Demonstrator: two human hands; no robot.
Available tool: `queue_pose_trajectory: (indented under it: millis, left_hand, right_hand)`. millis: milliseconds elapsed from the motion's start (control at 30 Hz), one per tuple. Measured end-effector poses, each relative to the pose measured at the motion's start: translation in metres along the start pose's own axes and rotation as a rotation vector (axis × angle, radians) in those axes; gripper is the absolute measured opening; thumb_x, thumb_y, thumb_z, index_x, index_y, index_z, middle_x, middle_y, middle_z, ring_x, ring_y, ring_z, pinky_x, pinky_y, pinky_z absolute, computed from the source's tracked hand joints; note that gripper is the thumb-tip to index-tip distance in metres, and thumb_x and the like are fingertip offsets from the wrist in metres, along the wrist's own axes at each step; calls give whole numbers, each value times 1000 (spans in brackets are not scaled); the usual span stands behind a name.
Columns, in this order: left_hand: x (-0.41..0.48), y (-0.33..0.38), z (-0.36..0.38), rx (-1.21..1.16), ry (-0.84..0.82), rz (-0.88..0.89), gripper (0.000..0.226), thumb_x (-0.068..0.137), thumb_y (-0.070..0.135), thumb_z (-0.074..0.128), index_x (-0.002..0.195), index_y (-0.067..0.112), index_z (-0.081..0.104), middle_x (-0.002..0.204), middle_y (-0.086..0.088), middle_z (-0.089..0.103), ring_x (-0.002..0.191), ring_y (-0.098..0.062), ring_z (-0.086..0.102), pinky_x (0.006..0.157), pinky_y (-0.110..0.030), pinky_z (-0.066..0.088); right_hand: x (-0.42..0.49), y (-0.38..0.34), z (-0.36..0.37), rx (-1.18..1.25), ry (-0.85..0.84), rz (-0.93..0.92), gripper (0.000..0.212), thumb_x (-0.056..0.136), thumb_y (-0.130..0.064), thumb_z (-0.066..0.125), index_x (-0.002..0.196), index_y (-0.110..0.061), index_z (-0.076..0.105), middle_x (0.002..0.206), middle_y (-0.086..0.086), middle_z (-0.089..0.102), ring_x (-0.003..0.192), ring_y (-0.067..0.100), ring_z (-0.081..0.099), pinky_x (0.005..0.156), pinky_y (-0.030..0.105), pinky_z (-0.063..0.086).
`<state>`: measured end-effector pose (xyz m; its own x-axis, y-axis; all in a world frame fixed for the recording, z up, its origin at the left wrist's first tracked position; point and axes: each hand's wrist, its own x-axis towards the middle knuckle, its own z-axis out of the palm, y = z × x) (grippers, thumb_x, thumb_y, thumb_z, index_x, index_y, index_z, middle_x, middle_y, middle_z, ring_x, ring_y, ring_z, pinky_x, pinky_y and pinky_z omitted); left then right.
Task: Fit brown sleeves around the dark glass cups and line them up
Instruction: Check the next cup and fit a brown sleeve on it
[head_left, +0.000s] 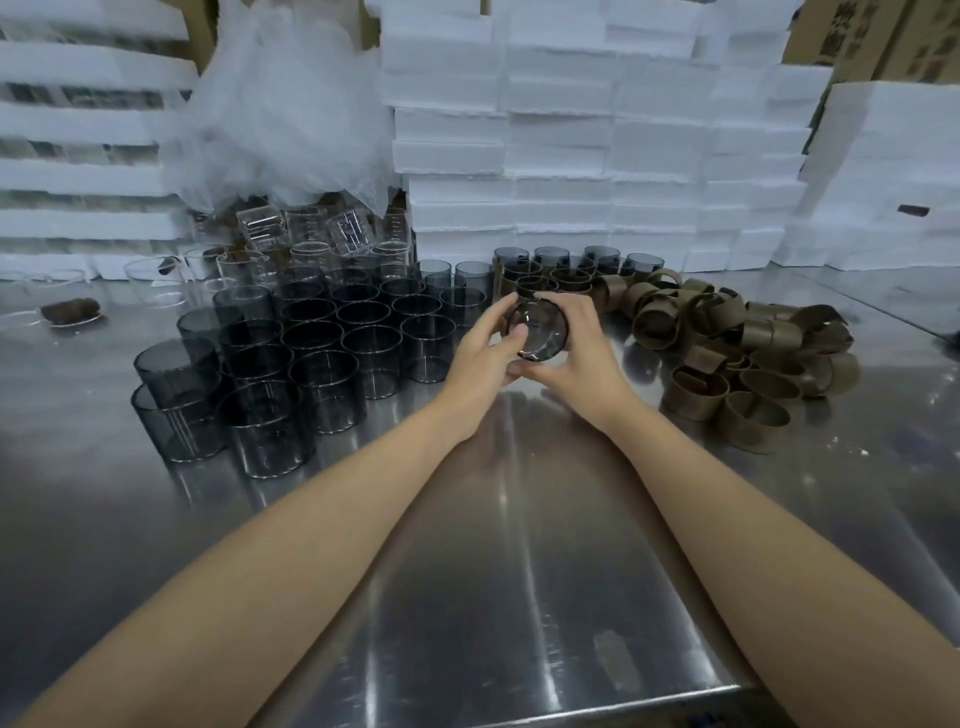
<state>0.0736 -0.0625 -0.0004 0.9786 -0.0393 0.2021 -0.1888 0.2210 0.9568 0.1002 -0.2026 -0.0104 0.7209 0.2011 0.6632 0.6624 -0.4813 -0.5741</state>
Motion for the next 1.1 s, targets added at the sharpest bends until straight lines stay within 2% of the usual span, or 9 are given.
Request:
queue_pose_trajectory:
  millis: [100, 167, 233, 367, 500, 633, 800, 967, 1100]
  left_hand:
    - [3, -1, -2, -75, 14, -31, 32, 98, 15, 54, 126, 31, 58, 129, -6, 62, 116, -20, 62, 93, -37, 53]
    - [4, 0, -3, -113, 32, -46, 30, 98, 19, 55, 126, 28, 60, 122, -2, 66, 108, -15, 64, 81, -31, 54]
    - [6, -1, -4, -117, 47, -45, 30, 98, 21, 55, 127, 27, 62, 121, 0, 67, 104, -12, 64, 73, -27, 54]
    - [6, -1, -5, -122, 68, -40, 24, 97, 20, 56, 116, 29, 66, 115, 0, 69, 101, -13, 66, 70, -27, 54]
    - [4, 0, -3, -98, 85, -27, 21, 98, 19, 51, 108, 30, 66, 110, 0, 69, 102, -18, 67, 67, -27, 55]
    - [2, 0, -3, -72, 70, 1, 16, 101, 22, 46, 106, 28, 61, 99, 3, 69, 92, -15, 70, 68, -29, 57]
    - [3, -2, -5, -73, 50, -2, 7, 100, 26, 51, 105, 24, 55, 99, 0, 63, 91, -16, 68, 67, -32, 57]
    - [4, -1, -5, -83, 62, -18, 29, 93, 25, 64, 117, 14, 51, 94, 1, 63, 77, -10, 70, 67, -33, 59]
    - [3, -2, -5, -60, 76, -24, 37, 89, 25, 70, 118, 16, 49, 100, -2, 63, 83, -14, 68, 70, -33, 57]
  right_hand:
    - [2, 0, -1, 9, 12, 1, 71, 64, -22, 90, 123, -29, 51, 116, -13, 45, 108, -13, 46, 95, 8, 38]
    - [2, 0, -1, 14, 8, 29, 70, 63, -21, 90, 122, -29, 53, 114, -20, 46, 108, -19, 44, 93, 2, 33]
    - [2, 0, -1, 19, 6, 55, 70, 63, -21, 90, 123, -28, 55, 115, -18, 48, 107, -21, 44, 91, 0, 32]
    - [2, 0, -2, 25, -8, 56, 73, 64, -23, 89, 128, -23, 56, 119, -11, 51, 110, -14, 47, 96, 6, 36]
    - [0, -6, -4, 35, -47, 17, 71, 67, -21, 88, 129, -17, 55, 123, -6, 54, 118, 9, 53, 103, 31, 45]
    - [-2, -10, -5, 56, -108, -4, 68, 74, -16, 84, 134, -13, 52, 129, -2, 56, 120, 9, 55, 103, 32, 45]
    - [-3, -14, -8, 71, -138, -44, 66, 75, -10, 81, 134, -15, 52, 128, -7, 54, 121, 9, 54, 99, 42, 50]
    - [-1, -13, -9, 12, -155, -139, 64, 74, -9, 82, 131, -9, 53, 127, -2, 54, 122, 14, 53, 103, 37, 46]
    - [1, -14, -9, -82, -178, -163, 64, 74, -10, 80, 133, -10, 55, 131, 4, 54, 123, 14, 50, 106, 21, 39]
